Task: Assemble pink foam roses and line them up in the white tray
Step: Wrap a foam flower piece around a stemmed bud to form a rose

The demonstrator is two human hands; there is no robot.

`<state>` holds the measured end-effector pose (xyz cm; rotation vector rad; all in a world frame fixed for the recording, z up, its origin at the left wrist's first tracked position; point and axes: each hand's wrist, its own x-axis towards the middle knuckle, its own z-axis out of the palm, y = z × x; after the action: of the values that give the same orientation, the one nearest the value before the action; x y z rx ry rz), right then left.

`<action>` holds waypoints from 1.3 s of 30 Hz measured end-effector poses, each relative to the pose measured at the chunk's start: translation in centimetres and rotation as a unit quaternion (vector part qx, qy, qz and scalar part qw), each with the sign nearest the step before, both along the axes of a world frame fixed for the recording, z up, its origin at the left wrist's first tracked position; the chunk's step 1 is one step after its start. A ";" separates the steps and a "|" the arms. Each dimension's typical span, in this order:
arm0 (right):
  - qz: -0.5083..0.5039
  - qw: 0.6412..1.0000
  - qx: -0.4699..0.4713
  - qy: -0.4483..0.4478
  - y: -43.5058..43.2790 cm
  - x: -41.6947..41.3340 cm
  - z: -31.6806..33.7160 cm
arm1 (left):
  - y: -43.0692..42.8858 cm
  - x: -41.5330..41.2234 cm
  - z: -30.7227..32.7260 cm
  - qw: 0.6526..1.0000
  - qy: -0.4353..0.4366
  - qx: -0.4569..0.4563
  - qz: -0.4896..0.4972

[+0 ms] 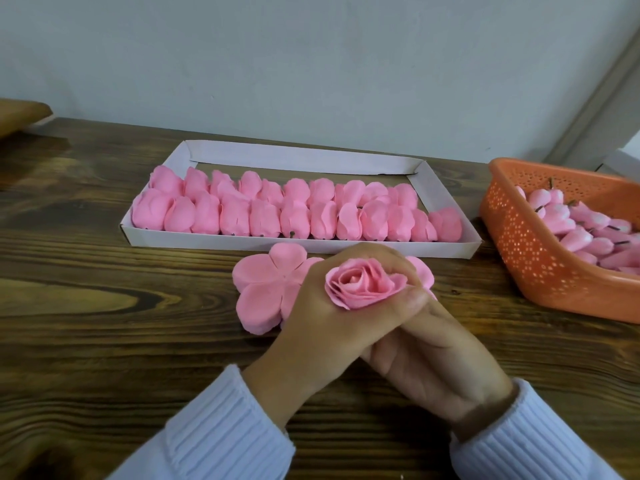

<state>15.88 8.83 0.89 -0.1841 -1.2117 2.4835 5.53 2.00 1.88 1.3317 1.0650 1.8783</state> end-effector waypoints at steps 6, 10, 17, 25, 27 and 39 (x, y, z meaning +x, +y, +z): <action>-0.001 0.997 0.003 -0.076 0.1 -0.2 -0.2 | -0.2 0.1 0.0 0.999 -0.018 -0.026 -0.017; -0.013 0.999 -0.009 -0.030 0.0 0.0 -0.1 | -0.1 0.3 0.1 0.999 0.021 -0.030 0.011; 0.021 1.000 -0.020 0.001 0.1 -0.1 0.2 | -0.1 0.3 0.0 0.998 0.009 -0.040 0.038; 0.003 1.000 0.010 -0.001 0.0 -0.1 0.1 | -0.1 0.4 0.1 0.997 0.043 -0.041 0.049; 0.007 1.000 0.008 0.006 0.1 0.0 0.1 | 0.0 0.3 0.0 0.997 0.039 -0.040 0.056; -0.025 0.999 0.009 -0.028 0.0 0.1 0.0 | -0.1 0.2 0.1 0.999 0.037 -0.019 0.031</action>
<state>16.02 8.86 0.93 -0.2787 -1.2374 2.4383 5.75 1.90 2.01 1.3703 1.1854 1.8570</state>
